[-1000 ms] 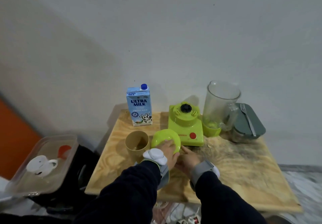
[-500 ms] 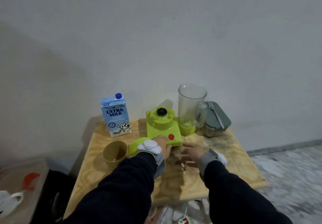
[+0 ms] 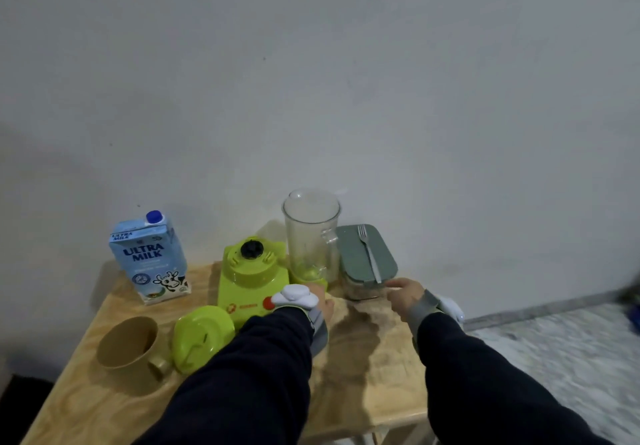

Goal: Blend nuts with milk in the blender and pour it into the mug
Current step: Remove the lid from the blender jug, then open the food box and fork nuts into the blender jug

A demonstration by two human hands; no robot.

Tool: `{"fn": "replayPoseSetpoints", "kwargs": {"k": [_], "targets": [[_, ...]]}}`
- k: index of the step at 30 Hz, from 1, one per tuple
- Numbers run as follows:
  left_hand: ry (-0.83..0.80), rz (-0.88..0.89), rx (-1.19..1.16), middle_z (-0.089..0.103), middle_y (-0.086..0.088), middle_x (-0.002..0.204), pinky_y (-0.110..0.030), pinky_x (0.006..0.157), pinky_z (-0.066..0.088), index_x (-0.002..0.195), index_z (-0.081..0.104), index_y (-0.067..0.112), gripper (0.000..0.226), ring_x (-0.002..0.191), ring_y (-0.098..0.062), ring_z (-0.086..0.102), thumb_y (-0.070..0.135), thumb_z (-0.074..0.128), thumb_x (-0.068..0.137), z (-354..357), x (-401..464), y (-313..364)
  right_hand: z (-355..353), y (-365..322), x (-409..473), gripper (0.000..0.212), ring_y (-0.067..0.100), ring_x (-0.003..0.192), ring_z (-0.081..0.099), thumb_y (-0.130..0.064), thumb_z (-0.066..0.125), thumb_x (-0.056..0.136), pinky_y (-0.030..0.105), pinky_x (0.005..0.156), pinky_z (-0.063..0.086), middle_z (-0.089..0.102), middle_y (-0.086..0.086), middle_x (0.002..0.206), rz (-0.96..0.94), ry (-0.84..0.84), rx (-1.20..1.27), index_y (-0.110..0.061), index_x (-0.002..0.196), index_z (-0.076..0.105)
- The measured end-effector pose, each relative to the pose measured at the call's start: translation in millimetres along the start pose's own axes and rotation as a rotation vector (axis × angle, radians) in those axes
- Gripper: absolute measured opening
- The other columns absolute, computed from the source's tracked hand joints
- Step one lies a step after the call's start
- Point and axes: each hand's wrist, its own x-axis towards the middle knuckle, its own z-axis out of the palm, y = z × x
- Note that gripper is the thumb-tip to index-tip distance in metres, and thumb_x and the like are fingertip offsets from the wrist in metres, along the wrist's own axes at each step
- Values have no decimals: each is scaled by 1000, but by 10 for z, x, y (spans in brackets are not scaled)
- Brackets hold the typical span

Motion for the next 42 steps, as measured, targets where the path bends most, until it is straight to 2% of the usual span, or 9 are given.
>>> {"fn": "replayPoseSetpoints", "kwargs": {"k": [7, 11, 14, 22, 28, 34, 37, 39, 42], "targets": [[-57, -138, -169, 52, -13, 139, -33, 106, 39, 135, 49, 8, 45, 129, -28, 49, 32, 35, 101, 157, 344, 534, -487, -259, 470, 21, 17, 100, 61, -41, 43, 96, 23, 85, 48, 62, -5, 109, -95, -33, -364, -37, 109, 59], [-61, -265, -354, 46, -14, 144, -35, 109, 35, 141, 40, 8, 50, 133, -29, 45, 36, 29, 102, 265, 555, 748, -390, -337, 771, 23, 21, 104, 64, -33, 46, 95, 33, 93, 52, 64, 3, 121, -206, -115, -385, -29, 111, 61], [-28, -416, -533, 35, -16, 151, -35, 116, 22, 145, 32, 3, 57, 140, -29, 34, 40, 21, 103, 266, 779, 887, -311, -380, 976, 28, 21, 103, 62, -43, 45, 93, 36, 91, 53, 58, 3, 122, -255, -184, -485, -29, 113, 58], [122, -619, -986, 26, -17, 157, -33, 117, 15, 149, 27, 2, 63, 145, -30, 24, 44, 17, 102, 199, 1212, 1066, -30, -445, 1259, 57, 33, 120, 47, -57, 44, 90, 42, 93, 41, 35, 10, 131, -294, -133, -532, -17, 131, 39], [218, -671, -962, 54, -17, 137, -30, 103, 34, 135, 48, 3, 56, 127, -32, 49, 43, 31, 101, 265, 1265, 1067, 85, -373, 1479, 28, 37, 109, 56, -28, 28, 101, 39, 85, 39, 43, 17, 125, -284, -82, -482, -9, 118, 40], [263, -672, -1141, 62, -17, 119, -34, 97, 42, 125, 54, 0, 50, 110, -33, 58, 39, 47, 96, 353, 1273, 1032, -10, -397, 1481, 39, 33, 117, 54, -27, 20, 104, 33, 84, 36, 50, 17, 133, -48, -52, -392, -3, 127, 39], [305, -709, -1358, 52, -10, 91, -32, 84, 37, 107, 47, 5, 31, 93, -26, 49, 29, 57, 91, 445, 1210, 1049, -121, -343, 1360, 42, 30, 111, 58, -29, 16, 105, 28, 72, 29, 60, 17, 123, -62, -61, -412, -2, 125, 40], [302, -713, -1412, 48, -7, 84, -33, 88, 37, 111, 44, 5, 36, 97, -26, 49, 33, 55, 92, 513, 1130, 1073, -195, -283, 1265, 45, 29, 110, 59, -30, 12, 104, 27, 72, 28, 61, 17, 121, -77, -94, -447, -3, 124, 41], [209, -715, -1229, 56, -17, 127, -34, 107, 30, 136, 43, 3, 69, 123, -32, 49, 57, 39, 93, 594, 982, 1042, -233, -199, 1136, 47, 29, 110, 59, -31, 10, 104, 27, 72, 28, 61, 17, 121, -84, -102, -473, -4, 123, 42]]}}
